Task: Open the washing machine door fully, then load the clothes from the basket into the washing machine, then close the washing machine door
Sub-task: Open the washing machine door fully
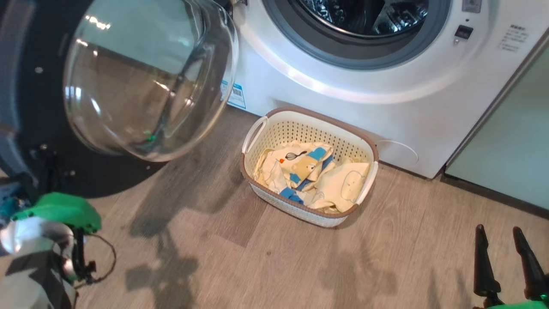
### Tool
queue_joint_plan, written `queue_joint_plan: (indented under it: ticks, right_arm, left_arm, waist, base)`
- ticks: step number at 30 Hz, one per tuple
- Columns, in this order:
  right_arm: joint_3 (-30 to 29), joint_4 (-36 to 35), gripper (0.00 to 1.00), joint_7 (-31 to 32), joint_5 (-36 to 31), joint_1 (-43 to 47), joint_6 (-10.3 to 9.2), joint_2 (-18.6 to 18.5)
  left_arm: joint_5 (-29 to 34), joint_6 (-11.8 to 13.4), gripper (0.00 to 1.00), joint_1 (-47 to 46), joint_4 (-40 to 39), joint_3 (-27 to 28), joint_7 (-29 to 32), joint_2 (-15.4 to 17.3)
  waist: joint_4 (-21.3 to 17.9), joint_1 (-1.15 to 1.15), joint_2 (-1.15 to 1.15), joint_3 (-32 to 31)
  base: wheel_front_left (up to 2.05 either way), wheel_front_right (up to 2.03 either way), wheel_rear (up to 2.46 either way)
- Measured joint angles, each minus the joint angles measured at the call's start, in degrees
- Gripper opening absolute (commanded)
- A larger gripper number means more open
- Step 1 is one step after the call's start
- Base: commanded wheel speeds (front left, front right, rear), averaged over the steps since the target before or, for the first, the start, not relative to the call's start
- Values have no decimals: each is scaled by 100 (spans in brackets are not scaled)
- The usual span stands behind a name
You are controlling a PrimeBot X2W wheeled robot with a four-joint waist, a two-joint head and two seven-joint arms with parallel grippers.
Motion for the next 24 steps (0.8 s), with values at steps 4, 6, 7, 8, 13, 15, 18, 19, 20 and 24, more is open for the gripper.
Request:
queue_joint_plan:
  ticks: [4, 6, 7, 8, 13, 15, 18, 19, 20, 24]
  right_arm:
    - [-37, -42, 100, 0, -52, -6, 0, 0]
    - [-47, -52, 100, 0, -93, -8, 1, 0]
    - [-49, -52, 100, 0, -100, -8, 1, 0]
    - [-53, -54, 100, 0, -100, -10, 1, 0]
    - [-65, -80, 100, 0, -109, -43, 1, -3]
    - [-65, -81, 100, 0, -145, -105, 1, -10]
    - [-63, -85, 100, 0, -148, -170, 0, -25]
    - [-62, -85, 100, 0, -148, -191, 1, -32]
    - [-62, -83, 100, 0, -148, -209, 0, -40]
    - [-57, -81, 100, 0, -148, -240, 0, -65]
  left_arm:
    - [-59, -97, 0, -339, 458, 124, -81, 82]
    - [-60, -167, 0, -508, 668, 178, -131, 123]
    - [-60, -193, 0, -588, 765, 208, -140, 133]
    - [-60, -227, 0, -659, 854, 244, -145, 133]
    - [-43, -345, 0, -993, 1155, 438, -145, 183]
    - [-33, -363, 0, -1116, 1229, 577, -145, 187]
    - [10, -414, 0, -1222, 1278, 700, -146, 199]
    - [42, -443, 0, -1252, 1304, 749, -146, 214]
    - [78, -452, 0, -1282, 1330, 803, -146, 220]
    - [202, -590, 0, -1334, 1448, 978, -151, 219]
  waist:
    - [-1, 0, 0, 126]
    - [0, 0, 0, 191]
    - [3, 0, 0, 222]
    - [4, 0, 0, 253]
    - [15, 0, 0, 408]
    - [17, 1, 0, 462]
    - [16, 1, 0, 502]
    - [12, 0, 0, 518]
    - [8, 0, 0, 533]
    - [-6, 0, 0, 562]
  base:
    - [0, 0, 0]
    - [0, 0, 0]
    - [0, 0, 0]
    - [0, 0, 0]
    - [0, 0, 0]
    - [0, 0, 0]
    - [0, 0, 0]
    - [0, 0, 0]
    - [0, 0, 0]
    - [0, 0, 0]
